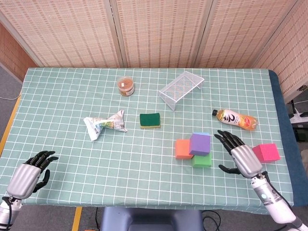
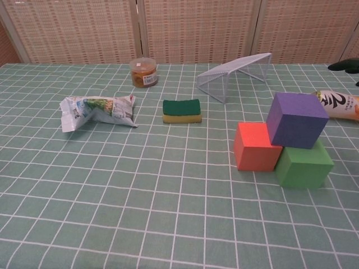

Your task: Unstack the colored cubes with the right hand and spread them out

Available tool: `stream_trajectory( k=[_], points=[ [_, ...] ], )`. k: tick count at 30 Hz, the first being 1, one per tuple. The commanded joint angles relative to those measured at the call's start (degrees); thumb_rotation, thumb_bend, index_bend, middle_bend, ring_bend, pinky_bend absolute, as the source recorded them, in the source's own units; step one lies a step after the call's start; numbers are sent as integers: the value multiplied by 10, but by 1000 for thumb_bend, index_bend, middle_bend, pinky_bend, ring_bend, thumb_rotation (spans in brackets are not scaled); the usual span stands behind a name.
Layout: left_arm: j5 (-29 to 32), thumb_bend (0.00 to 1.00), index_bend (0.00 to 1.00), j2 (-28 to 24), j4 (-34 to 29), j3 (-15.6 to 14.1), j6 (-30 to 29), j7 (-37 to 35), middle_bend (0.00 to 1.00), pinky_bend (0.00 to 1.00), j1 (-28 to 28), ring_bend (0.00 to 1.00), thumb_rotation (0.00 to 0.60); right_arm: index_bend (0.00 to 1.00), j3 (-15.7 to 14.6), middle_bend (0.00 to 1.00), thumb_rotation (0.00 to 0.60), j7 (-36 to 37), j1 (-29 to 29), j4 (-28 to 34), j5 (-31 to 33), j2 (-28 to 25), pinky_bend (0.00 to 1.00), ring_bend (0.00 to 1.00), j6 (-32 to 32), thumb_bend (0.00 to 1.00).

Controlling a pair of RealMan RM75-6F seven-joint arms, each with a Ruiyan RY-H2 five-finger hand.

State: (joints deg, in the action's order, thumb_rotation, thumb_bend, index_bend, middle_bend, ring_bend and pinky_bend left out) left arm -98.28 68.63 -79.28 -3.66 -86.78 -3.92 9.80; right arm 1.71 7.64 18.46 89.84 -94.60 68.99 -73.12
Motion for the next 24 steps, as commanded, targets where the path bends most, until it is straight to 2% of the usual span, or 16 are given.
stream_trajectory(
  k=[1, 5, 8, 9, 12, 13, 16, 20, 24],
  points=[
    [1, 675, 277, 0, 1, 1, -2, -2, 192, 427, -1, 166, 600, 0, 20, 0, 600, -16, 37, -15, 19, 49, 141, 0, 45, 88],
    [1, 675, 277, -2, 1, 2, -5, -7, 192, 428, -2, 166, 600, 4, 33, 0, 600, -34, 49, -35, 46, 80, 194, 0, 60, 88],
    [1, 674, 277, -2, 2, 2, -7, -10, 192, 427, -2, 166, 600, 90, 39, 25, 600, -40, 56, -49, 63, 95, 288, 52, 70, 88],
    [1, 674, 277, -3, 2, 2, -7, -10, 192, 427, -2, 166, 600, 145, 39, 64, 600, -42, 57, -53, 65, 97, 327, 102, 71, 89],
    [2, 674, 277, -3, 2, 3, -8, -11, 192, 427, -3, 166, 600, 331, 44, 271, 600, -47, 56, -72, 63, 112, 491, 309, 51, 89],
    [2, 674, 277, -3, 2, 3, -8, -12, 192, 427, -3, 166, 600, 429, 46, 368, 600, -49, 55, -79, 59, 117, 582, 409, 39, 89],
    [2, 674, 277, -3, 3, 2, -7, -12, 192, 427, -2, 166, 600, 574, 51, 496, 600, -50, 46, -101, 42, 131, 704, 540, -8, 89],
    [1, 674, 277, -2, 2, 1, -4, -9, 192, 427, -1, 166, 600, 607, 57, 520, 600, -38, 30, -120, 19, 135, 723, 556, -76, 88],
    [1, 674, 277, -2, 1, 1, -4, -8, 192, 427, -1, 166, 600, 607, 51, 520, 600, -51, 4, -100, 17, 107, 724, 556, -114, 89]
  ],
)
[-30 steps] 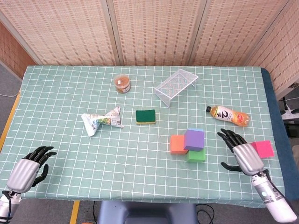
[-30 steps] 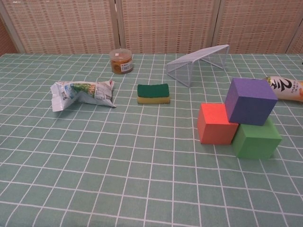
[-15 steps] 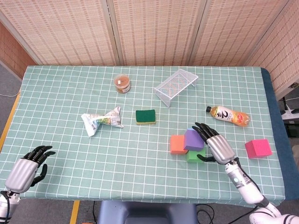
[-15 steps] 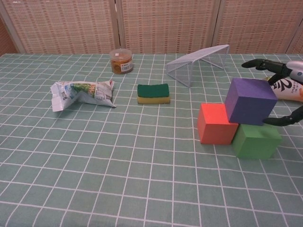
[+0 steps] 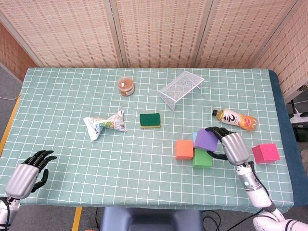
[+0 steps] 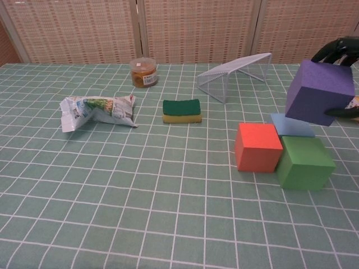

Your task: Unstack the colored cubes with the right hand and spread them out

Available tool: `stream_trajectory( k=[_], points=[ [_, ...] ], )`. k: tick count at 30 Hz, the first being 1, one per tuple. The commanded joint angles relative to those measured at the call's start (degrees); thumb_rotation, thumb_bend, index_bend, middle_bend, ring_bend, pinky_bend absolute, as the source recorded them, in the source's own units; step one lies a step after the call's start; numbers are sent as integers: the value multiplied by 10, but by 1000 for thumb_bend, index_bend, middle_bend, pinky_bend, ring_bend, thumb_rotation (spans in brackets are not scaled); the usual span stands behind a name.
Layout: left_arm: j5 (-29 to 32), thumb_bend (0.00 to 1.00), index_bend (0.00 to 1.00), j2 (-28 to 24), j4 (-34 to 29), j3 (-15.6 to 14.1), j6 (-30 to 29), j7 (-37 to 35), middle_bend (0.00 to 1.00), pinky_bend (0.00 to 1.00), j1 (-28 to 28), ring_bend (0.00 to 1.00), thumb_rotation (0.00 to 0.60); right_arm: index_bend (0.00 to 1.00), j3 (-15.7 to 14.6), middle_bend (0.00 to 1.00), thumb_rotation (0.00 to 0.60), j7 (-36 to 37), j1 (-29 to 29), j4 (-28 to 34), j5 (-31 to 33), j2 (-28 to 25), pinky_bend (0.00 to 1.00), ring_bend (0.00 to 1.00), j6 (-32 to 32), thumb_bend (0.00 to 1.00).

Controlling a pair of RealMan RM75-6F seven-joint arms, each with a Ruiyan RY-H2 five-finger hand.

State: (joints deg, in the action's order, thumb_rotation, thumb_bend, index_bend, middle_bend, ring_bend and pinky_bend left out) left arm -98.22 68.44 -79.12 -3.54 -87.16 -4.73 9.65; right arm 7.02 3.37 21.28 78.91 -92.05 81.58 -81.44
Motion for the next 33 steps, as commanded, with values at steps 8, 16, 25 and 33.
stream_trajectory(
  k=[8, 16, 25, 33],
  points=[
    [0, 674, 277, 1, -2, -1, 5, 6, 192, 427, 1, 166, 600, 606, -66, 522, 600, -145, -85, 159, 69, -167, 727, 556, 33, 89],
    [1, 674, 277, 2, -3, -1, 10, 11, 192, 427, 3, 166, 600, 443, -82, 439, 600, -245, -87, 213, 148, -219, 571, 389, 100, 89],
    [0, 674, 277, 2, -3, -2, 9, 10, 192, 428, 3, 166, 600, 0, -92, 0, 600, -165, -61, 224, 98, -238, 146, 0, 154, 71],
    [-1, 674, 277, 2, -3, -2, 8, 9, 192, 427, 2, 166, 600, 0, -91, 0, 600, -29, -48, 193, 26, -213, 146, 0, 143, 66]
  ],
)
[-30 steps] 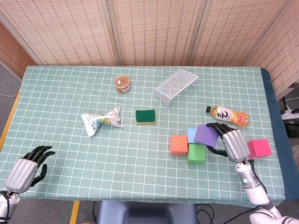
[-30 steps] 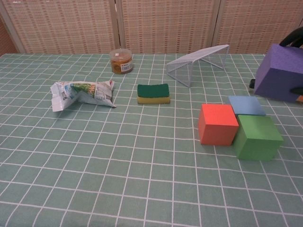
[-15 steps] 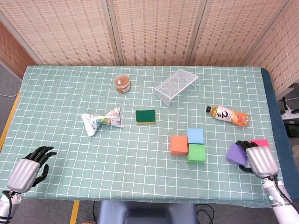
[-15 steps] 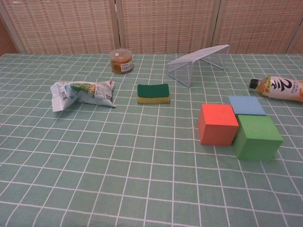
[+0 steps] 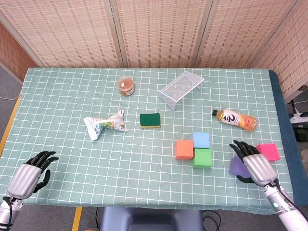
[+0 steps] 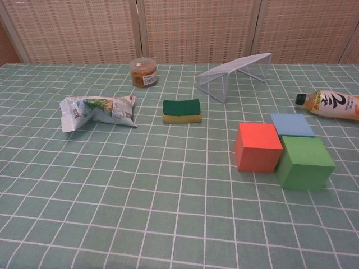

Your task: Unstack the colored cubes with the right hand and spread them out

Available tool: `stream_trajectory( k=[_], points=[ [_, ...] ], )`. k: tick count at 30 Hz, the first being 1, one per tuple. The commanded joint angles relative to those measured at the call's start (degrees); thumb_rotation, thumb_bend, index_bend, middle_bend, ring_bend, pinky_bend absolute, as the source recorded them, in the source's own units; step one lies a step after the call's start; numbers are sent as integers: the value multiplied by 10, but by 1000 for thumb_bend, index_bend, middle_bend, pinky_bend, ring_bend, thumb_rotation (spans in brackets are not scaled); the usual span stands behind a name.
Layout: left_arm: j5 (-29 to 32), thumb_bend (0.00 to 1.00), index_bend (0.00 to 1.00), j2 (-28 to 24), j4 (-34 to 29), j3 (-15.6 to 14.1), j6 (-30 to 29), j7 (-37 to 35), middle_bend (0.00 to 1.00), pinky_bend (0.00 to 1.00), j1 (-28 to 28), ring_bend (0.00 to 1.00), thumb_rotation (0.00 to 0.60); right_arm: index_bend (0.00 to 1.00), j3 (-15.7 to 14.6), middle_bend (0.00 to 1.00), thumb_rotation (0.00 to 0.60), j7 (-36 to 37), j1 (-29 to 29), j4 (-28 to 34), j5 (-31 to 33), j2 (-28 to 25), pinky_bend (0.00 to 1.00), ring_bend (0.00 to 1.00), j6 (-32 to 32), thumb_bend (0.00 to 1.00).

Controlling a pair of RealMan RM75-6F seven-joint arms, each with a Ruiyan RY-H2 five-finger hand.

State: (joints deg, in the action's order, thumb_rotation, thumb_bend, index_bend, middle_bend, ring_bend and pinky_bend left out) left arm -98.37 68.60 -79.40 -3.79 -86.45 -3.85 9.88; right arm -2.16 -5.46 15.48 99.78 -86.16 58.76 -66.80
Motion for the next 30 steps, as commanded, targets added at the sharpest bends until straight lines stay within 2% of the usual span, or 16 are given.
stream_trajectory(
  k=[1, 3, 6, 9, 17, 21, 26, 30],
  points=[
    [1, 674, 277, 0, 0, 0, 1, 0, 192, 427, 0, 166, 600, 0, 2, 0, 600, 65, 12, -19, -36, 20, 159, 0, -3, 66],
    [1, 674, 277, 0, 0, 0, 2, 0, 192, 427, 0, 166, 600, 0, 8, 18, 600, 63, 15, -30, -33, 35, 214, 0, -3, 66],
    [-1, 675, 277, 0, 0, -1, 1, 1, 192, 427, 0, 166, 600, 0, 27, 77, 600, 3, 15, -51, 0, 72, 287, 24, -9, 66],
    [-1, 675, 277, 0, 0, -1, 0, 0, 192, 427, 0, 166, 600, 0, 41, 108, 600, -58, 20, -64, 39, 108, 298, 42, 0, 66],
    [0, 674, 277, -1, 0, -1, -1, -3, 192, 427, 0, 166, 600, 0, 62, 149, 600, -93, 54, -78, 113, 141, 304, 76, 64, 66],
    [-1, 675, 277, -1, 0, -1, -1, -3, 193, 427, 0, 166, 600, 0, 68, 151, 600, -64, 72, -97, 116, 159, 306, 81, 89, 66],
    [0, 674, 277, -1, 1, 0, -3, -4, 195, 428, -1, 167, 600, 0, 62, 196, 600, 20, 89, -134, 65, 175, 307, 137, 103, 66],
    [0, 674, 277, -2, 2, 1, -5, -7, 197, 427, -1, 167, 600, 0, 49, 200, 600, 85, 95, -159, 20, 182, 307, 139, 96, 66]
  ],
)
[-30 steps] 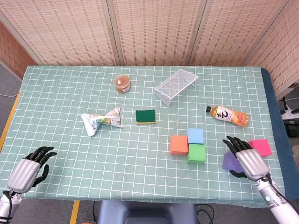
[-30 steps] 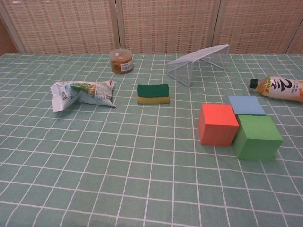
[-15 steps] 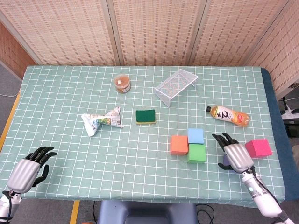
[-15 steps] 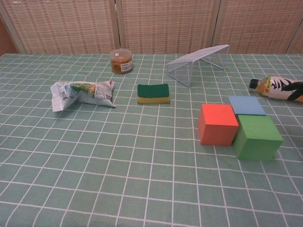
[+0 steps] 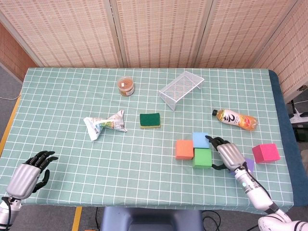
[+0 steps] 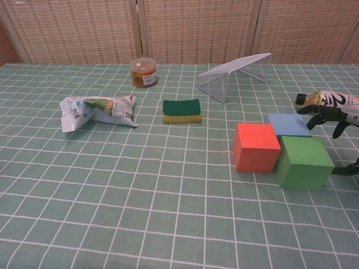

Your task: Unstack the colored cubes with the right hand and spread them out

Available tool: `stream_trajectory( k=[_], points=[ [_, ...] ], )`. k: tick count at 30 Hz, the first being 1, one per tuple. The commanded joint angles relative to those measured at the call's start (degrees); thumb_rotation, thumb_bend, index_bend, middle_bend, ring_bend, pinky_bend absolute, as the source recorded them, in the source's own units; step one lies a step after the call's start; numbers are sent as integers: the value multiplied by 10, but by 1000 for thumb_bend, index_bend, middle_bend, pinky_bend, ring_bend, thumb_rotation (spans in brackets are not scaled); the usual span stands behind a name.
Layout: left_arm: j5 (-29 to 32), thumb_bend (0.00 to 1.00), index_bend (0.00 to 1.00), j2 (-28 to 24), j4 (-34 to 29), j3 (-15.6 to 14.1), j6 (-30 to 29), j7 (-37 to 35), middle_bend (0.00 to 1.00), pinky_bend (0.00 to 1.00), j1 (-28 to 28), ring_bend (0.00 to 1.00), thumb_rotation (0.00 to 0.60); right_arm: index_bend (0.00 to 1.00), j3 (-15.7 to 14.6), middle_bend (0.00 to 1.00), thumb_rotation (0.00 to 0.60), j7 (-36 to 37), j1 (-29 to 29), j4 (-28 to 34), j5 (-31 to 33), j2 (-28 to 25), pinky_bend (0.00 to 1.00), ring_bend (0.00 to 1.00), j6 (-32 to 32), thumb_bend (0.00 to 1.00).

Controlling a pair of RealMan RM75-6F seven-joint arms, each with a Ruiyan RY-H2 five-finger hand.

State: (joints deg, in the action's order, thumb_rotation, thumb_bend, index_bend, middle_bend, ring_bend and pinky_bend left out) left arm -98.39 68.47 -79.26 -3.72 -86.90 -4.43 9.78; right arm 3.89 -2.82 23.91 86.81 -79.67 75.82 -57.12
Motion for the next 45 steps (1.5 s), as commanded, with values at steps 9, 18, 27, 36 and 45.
stream_trajectory(
  k=[9, 18, 27, 36, 45],
  points=[
    [0, 675, 277, 0, 1, 0, -1, -3, 197, 427, 0, 167, 600, 0, -44, 99, 600, 134, 34, -43, -88, -7, 245, 0, 30, 45],
    [0, 675, 277, 1, 1, -1, 3, -2, 198, 428, 1, 167, 600, 0, -64, 48, 600, 171, 45, -22, -104, -37, 230, 0, 41, 45],
    [-1, 674, 277, 1, 0, -1, 4, 0, 198, 428, 1, 167, 600, 53, -54, 309, 600, 180, 21, -56, -118, 3, 252, 97, -40, 45],
    [-1, 675, 277, 0, 0, -1, 2, -1, 198, 428, 1, 167, 600, 224, -51, 453, 600, 183, 10, -91, -118, 23, 259, 191, -74, 46],
    [-2, 675, 277, 0, -1, -3, 5, 1, 198, 427, 2, 167, 600, 269, -9, 480, 600, 59, -38, -69, -56, 8, 260, 208, -155, 48]
  ],
)
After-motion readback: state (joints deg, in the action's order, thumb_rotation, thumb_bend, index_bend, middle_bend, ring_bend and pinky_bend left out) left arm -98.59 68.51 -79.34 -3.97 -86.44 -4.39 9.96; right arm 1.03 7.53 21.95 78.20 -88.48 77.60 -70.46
